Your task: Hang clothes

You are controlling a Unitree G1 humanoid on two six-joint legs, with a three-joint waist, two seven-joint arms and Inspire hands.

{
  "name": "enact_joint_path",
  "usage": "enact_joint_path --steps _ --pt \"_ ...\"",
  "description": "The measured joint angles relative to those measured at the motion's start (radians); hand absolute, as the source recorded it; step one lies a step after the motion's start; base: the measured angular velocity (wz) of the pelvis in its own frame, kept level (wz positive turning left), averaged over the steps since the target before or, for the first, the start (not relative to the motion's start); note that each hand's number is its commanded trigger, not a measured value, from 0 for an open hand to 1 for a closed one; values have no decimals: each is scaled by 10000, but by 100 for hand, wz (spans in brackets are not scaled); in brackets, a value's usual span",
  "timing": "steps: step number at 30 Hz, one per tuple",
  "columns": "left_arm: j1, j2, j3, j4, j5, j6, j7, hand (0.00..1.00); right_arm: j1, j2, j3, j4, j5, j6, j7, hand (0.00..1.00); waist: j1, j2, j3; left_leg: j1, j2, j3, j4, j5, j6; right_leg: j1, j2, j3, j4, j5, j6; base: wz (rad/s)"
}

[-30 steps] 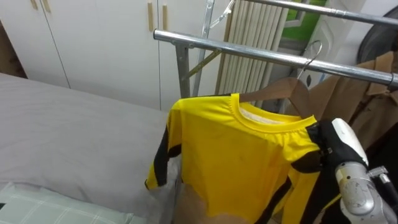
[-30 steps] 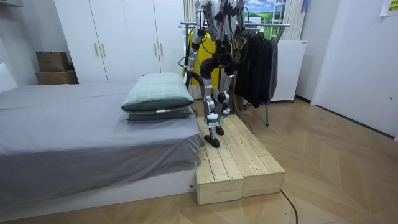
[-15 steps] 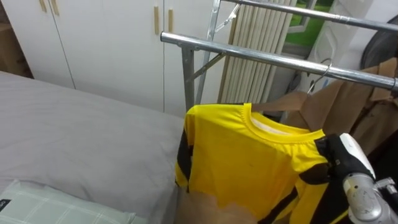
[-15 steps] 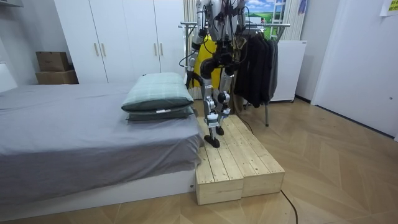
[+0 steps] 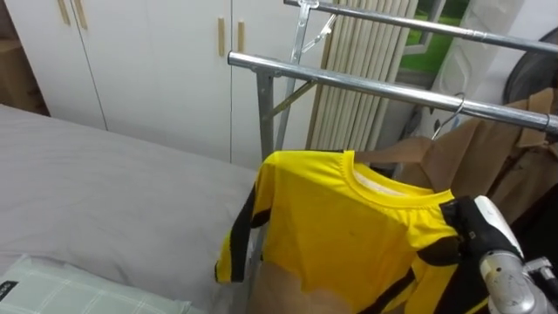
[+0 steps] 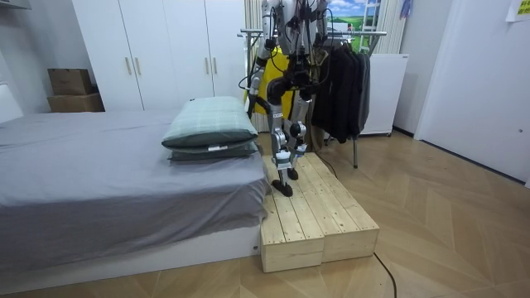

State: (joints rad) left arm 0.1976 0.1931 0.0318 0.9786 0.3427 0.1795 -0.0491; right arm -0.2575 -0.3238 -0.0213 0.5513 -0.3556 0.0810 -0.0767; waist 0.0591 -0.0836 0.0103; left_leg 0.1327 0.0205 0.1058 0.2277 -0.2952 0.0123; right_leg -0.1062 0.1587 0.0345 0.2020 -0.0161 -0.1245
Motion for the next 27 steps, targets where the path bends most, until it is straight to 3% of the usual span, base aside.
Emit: enact_joint_path --steps 8,12,16,19,21,22,23,27 --pt "9 -12 -4 10 4 5 11 0 1 84 -5 191 -74 -281 -195 100 -13 37 -14 -4 26 -6 -24 -2 -7 -1 13 -42 -21 13 -42 0" --pt "53 1 -4 35 -78 -3 12 0 13 186 10 258 -67 -264 -184 100 -20 23 -94 18 17 -8 -35 -2 -6 12 8 -48 -14 14 -41 0" --pt "123 50 -8 38 -207 -87 13 0 15 273 180 254 83 -274 -173 100 -13 -7 -119 46 16 2 -50 -2 -6 24 12 -46 -11 12 -39 0" --pt "131 56 -6 38 -207 -106 10 0 14 351 179 242 124 -287 -161 80 -17 -14 -126 45 18 2 -50 -2 -7 27 12 -46 -13 12 -39 0" --pt "133 60 1 38 -207 -106 2 0 14 418 174 240 135 -288 -161 55 -18 -21 -133 45 19 1 -49 -2 -7 31 10 -54 -15 13 -39 0" --pt "133 60 1 35 -206 -106 1 0 15 444 174 240 127 -288 -162 8 -23 -16 -134 45 19 -3 -48 -2 -7 33 7 -62 -17 13 -39 0" --pt "134 58 0 33 -205 -106 1 0 15 449 174 241 116 -285 -160 0 -28 -12 -135 45 19 -4 -48 -2 -7 34 7 -63 -20 13 -39 0" --pt "125 44 0 15 -208 -115 10 0 118 454 205 243 15 -201 -60 0 -22 9 -122 28 22 -22 -61 -3 -5 34 5 -90 -55 13 -39 0"
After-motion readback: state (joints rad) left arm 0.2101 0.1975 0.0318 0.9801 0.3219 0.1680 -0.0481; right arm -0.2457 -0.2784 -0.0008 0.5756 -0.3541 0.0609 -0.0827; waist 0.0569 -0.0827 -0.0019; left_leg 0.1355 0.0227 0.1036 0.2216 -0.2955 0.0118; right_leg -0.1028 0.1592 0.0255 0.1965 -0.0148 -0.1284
